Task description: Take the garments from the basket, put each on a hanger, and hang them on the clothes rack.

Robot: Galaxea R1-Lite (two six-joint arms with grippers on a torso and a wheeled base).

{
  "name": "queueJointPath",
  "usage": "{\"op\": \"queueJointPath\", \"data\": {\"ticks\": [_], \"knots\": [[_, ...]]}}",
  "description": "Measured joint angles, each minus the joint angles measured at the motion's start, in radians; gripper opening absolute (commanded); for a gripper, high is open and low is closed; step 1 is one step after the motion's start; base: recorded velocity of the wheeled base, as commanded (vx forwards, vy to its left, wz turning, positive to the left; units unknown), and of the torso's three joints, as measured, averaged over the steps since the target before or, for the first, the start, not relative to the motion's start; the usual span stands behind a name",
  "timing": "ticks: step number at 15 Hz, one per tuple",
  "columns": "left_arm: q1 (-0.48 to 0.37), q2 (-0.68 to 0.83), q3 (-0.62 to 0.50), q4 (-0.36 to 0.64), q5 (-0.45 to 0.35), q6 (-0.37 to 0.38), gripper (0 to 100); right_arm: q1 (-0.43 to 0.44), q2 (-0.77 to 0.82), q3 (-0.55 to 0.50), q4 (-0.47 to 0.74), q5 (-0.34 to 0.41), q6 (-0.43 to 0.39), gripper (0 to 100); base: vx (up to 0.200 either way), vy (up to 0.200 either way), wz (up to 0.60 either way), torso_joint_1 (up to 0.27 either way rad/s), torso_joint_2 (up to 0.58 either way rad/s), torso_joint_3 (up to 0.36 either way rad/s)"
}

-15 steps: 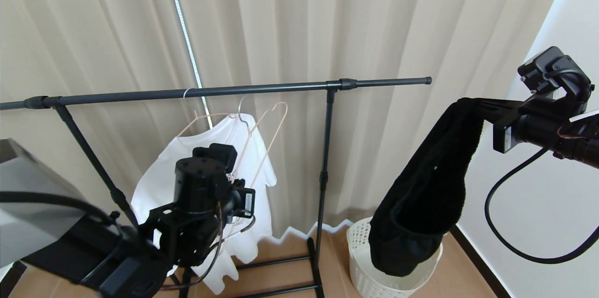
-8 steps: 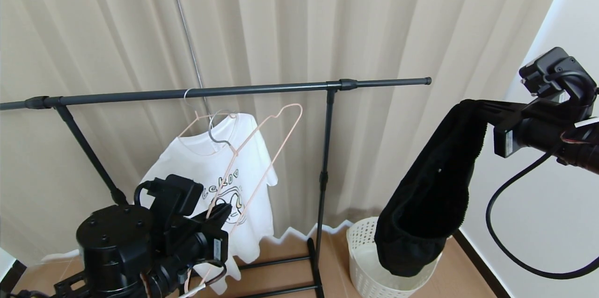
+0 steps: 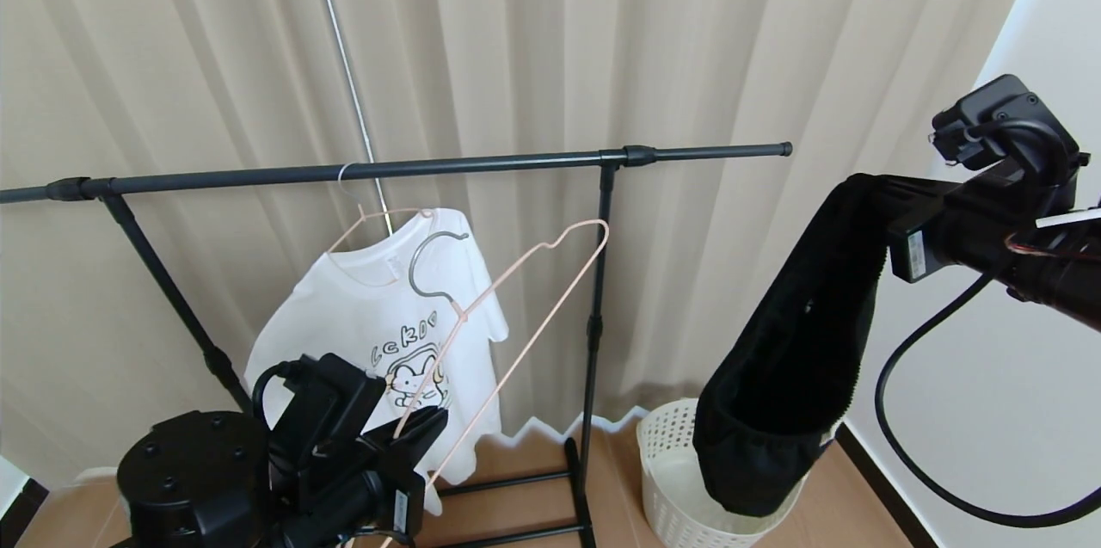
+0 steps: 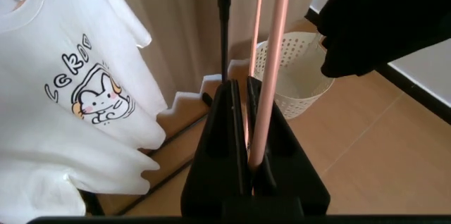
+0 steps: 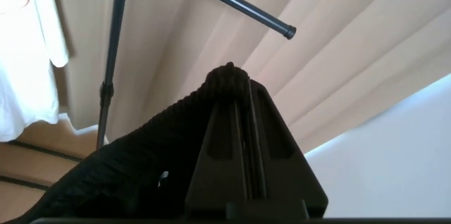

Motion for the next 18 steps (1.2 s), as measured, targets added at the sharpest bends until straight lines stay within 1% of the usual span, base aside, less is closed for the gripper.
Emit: {"op": "queueJointPath", "data": {"ticks": [1, 2, 5, 7, 9, 11, 13, 14, 17, 18], "knots": [[-0.011, 0.002, 0.021, -0.03, 0.0, 0.009, 0, 0.02, 0.013, -0.007, -0.001, -0.042, 0.0, 0, 0.0, 0.0, 0.0, 0.0, 0.0, 0.0], [-0.02, 0.004, 0.04, -0.047, -0.002, 0.021, 0, 0.035, 0.025, -0.011, 0.0, -0.068, 0.0, 0, 0.0, 0.0, 0.0, 0.0, 0.0, 0.0], [-0.049, 0.01, 0.063, -0.057, -0.002, 0.032, 0, 0.066, 0.062, -0.032, -0.001, -0.143, 0.001, 0, 0.0, 0.0, 0.0, 0.0, 0.0, 0.0], [-0.084, 0.016, 0.073, -0.058, -0.001, 0.033, 0, 0.094, 0.1, -0.056, -0.002, -0.229, 0.011, 0, 0.0, 0.0, 0.0, 0.0, 0.0, 0.0], [-0.107, 0.02, 0.08, -0.072, -0.001, 0.033, 0, 0.122, 0.143, -0.082, -0.002, -0.265, 0.04, 0, 0.0, 0.0, 0.0, 0.0, 0.0, 0.0], [-0.13, 0.027, 0.083, -0.084, -0.001, 0.032, 0, 0.156, 0.184, -0.098, -0.003, -0.317, 0.053, 0, 0.0, 0.0, 0.0, 0.0, 0.0, 0.0], [-0.152, 0.042, 0.082, -0.098, 0.0, 0.032, 0, 0.19, 0.217, -0.114, -0.003, -0.332, 0.079, 0, 0.0, 0.0, 0.0, 0.0, 0.0, 0.0], [-0.162, 0.054, 0.081, -0.124, 0.0, 0.032, 0, 0.205, 0.232, -0.126, -0.003, -0.338, 0.099, 0, 0.0, 0.0, 0.0, 0.0, 0.0, 0.0], [-0.183, 0.093, 0.091, -0.204, 0.001, 0.033, 0, 0.23, 0.264, -0.141, -0.004, -0.349, 0.112, 0, 0.0, 0.0, 0.0, 0.0, 0.0, 0.0], [-0.19, 0.107, 0.093, -0.21, 0.002, 0.033, 0, 0.244, 0.272, -0.143, -0.01, -0.349, 0.117, 0, 0.0, 0.0, 0.0, 0.0, 0.0, 0.0]]}}
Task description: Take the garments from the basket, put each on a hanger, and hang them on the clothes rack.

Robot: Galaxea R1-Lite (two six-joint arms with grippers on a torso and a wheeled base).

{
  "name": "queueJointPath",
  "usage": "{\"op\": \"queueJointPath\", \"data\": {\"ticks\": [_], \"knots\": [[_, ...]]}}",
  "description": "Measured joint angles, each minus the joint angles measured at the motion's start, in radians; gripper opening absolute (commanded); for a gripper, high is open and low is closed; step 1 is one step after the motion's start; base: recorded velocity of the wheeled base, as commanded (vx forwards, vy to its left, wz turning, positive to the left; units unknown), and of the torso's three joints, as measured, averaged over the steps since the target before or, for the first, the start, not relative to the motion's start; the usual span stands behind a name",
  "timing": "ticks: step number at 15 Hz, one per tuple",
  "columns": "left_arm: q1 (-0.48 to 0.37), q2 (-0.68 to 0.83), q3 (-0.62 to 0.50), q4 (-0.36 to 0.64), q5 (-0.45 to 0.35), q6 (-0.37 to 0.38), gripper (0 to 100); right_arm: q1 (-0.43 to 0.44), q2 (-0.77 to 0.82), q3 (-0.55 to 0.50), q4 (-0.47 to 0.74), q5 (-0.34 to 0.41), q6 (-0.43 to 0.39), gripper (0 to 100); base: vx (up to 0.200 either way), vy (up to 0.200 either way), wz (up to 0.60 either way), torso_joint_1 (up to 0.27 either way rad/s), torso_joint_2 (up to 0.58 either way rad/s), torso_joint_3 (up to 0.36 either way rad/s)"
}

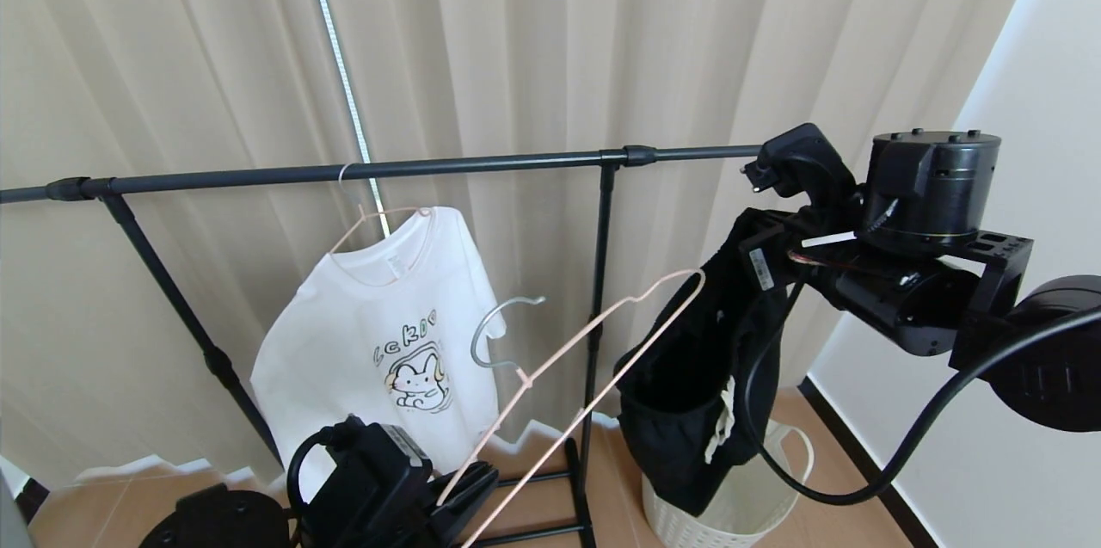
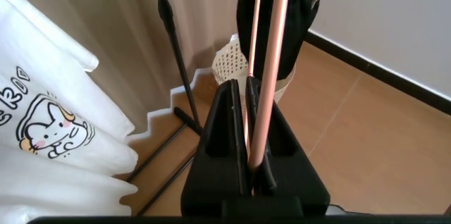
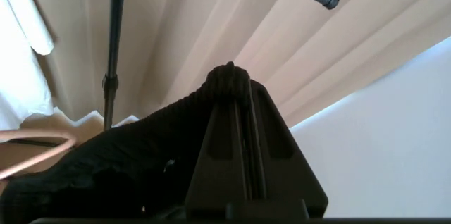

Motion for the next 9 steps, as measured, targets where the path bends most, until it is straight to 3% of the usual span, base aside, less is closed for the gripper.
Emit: {"op": "queueJointPath", "data": {"ticks": [9], "knots": [[-0.01, 0.063, -0.008, 0.0, 0.01, -0.009, 0, 0.129, 0.026, 0.02, -0.022, -0.025, 0.044, 0, 0.0, 0.0, 0.0, 0.0, 0.0, 0.0]]}}
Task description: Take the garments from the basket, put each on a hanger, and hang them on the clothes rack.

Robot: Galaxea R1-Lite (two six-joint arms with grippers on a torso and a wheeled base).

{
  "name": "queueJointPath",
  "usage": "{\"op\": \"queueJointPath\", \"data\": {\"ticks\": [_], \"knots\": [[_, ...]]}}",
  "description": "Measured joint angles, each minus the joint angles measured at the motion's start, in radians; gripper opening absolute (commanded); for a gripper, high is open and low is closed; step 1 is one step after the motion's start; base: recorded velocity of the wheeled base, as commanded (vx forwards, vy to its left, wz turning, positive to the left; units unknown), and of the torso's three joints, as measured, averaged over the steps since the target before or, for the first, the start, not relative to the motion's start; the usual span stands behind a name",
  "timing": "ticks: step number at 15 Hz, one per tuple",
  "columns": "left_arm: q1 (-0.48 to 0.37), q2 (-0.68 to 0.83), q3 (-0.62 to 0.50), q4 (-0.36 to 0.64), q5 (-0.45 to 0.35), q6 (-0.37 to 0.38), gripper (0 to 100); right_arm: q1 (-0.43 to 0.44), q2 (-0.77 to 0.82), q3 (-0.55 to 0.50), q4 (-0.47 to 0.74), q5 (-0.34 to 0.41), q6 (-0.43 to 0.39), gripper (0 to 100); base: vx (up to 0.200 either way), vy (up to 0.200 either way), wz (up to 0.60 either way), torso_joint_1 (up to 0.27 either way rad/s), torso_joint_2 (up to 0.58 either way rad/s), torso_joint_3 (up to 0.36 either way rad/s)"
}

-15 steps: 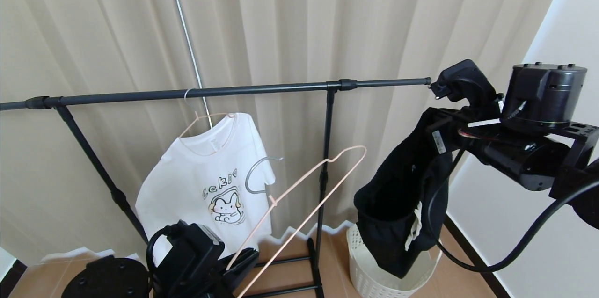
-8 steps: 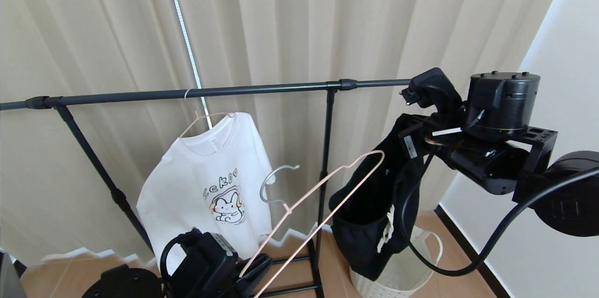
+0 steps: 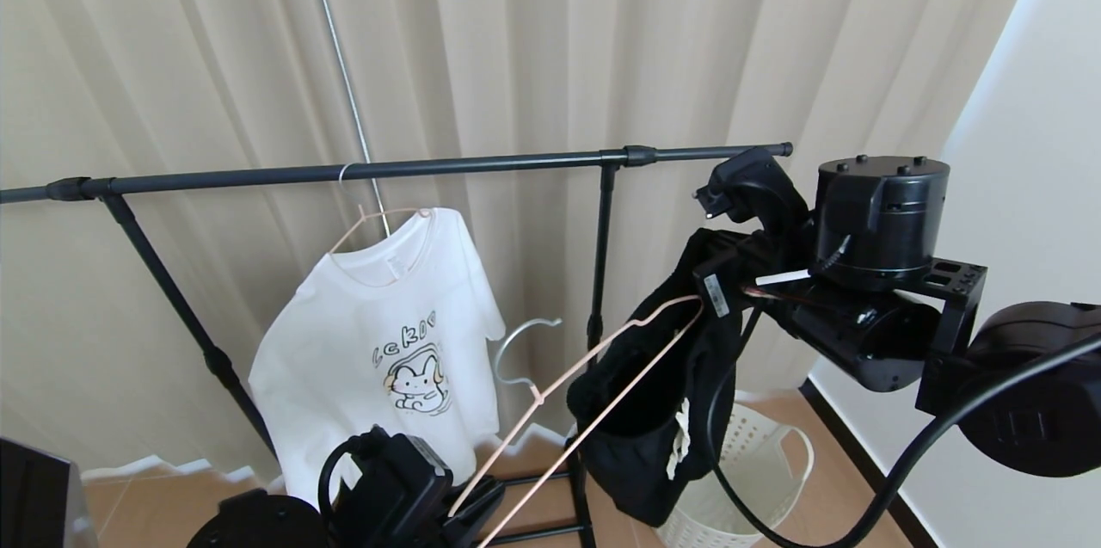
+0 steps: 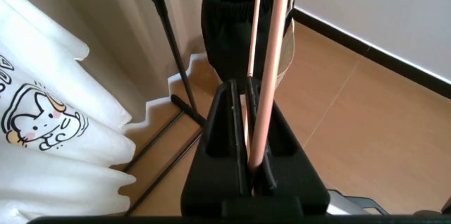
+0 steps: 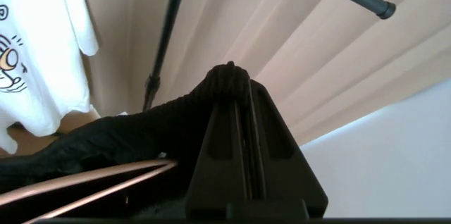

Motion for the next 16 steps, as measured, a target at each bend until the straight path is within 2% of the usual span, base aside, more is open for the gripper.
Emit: {"op": "queueJointPath", "data": {"ticks": [6, 11, 16], "knots": [[0.004, 0.009, -0.037, 0.0, 0.066, -0.016, 0, 0.042, -0.001, 0.016, 0.0, -0.032, 0.002, 0, 0.0, 0.0, 0.0, 0.0, 0.0, 0.0], [0.005, 0.013, -0.057, 0.0, 0.077, -0.021, 0, 0.08, -0.003, 0.02, -0.001, -0.058, 0.013, 0, 0.0, 0.0, 0.0, 0.0, 0.0, 0.0], [0.007, 0.022, -0.06, 0.0, 0.087, -0.02, 0, 0.164, -0.004, 0.021, -0.002, -0.077, 0.05, 0, 0.0, 0.0, 0.0, 0.0, 0.0, 0.0]]}}
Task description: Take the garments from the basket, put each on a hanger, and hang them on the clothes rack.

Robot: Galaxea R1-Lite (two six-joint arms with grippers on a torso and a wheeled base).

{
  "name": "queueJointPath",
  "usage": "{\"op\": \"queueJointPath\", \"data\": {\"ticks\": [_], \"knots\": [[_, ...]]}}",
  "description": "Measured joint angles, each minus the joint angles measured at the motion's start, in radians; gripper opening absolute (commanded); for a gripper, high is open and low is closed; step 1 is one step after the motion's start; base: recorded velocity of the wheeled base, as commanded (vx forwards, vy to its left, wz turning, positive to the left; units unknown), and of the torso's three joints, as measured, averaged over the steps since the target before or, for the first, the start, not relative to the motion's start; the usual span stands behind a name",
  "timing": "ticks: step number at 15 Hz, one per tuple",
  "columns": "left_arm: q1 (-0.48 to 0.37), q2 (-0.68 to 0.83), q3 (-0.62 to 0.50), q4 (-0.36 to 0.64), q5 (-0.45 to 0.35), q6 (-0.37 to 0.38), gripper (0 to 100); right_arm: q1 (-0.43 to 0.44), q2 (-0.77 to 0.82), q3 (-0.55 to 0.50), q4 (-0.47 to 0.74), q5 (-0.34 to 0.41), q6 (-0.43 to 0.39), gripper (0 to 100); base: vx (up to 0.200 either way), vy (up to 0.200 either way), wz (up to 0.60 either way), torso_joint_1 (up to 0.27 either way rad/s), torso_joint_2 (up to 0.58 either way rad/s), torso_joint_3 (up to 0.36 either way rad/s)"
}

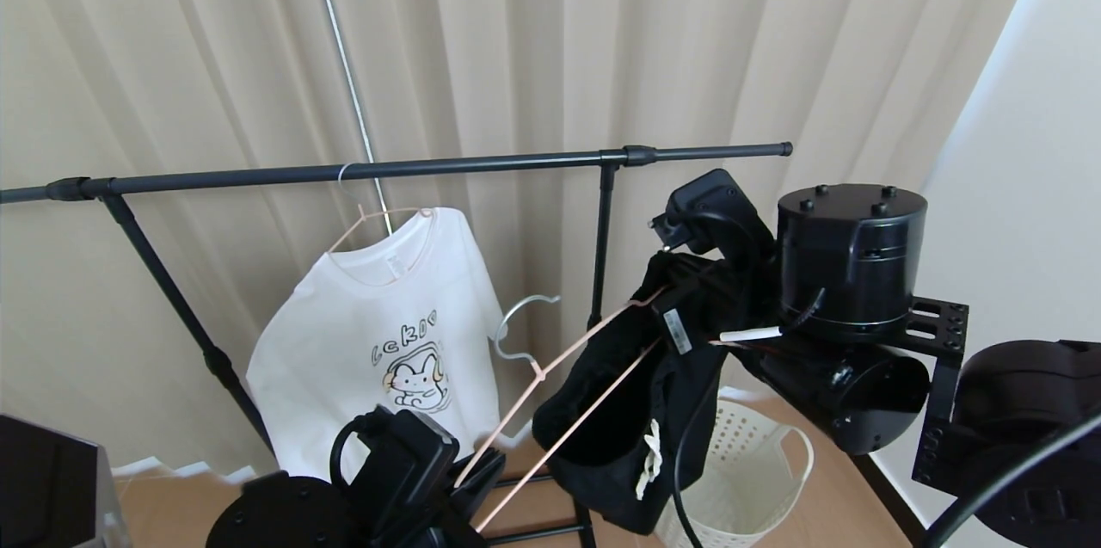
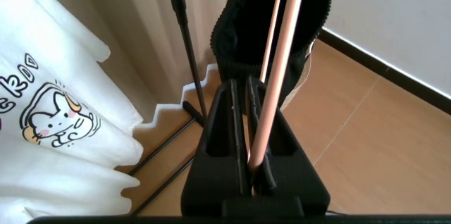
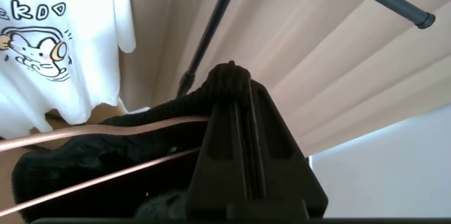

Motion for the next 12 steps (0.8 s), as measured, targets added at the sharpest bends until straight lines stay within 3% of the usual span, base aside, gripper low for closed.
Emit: {"op": "queueJointPath", "data": {"ticks": [12], "knots": [[0.0, 0.014, -0.021, 0.0, 0.021, -0.021, 0, 0.204, -0.007, -0.006, 0.0, -0.001, 0.121, 0, 0.0, 0.0, 0.0, 0.0, 0.0, 0.0]]}}
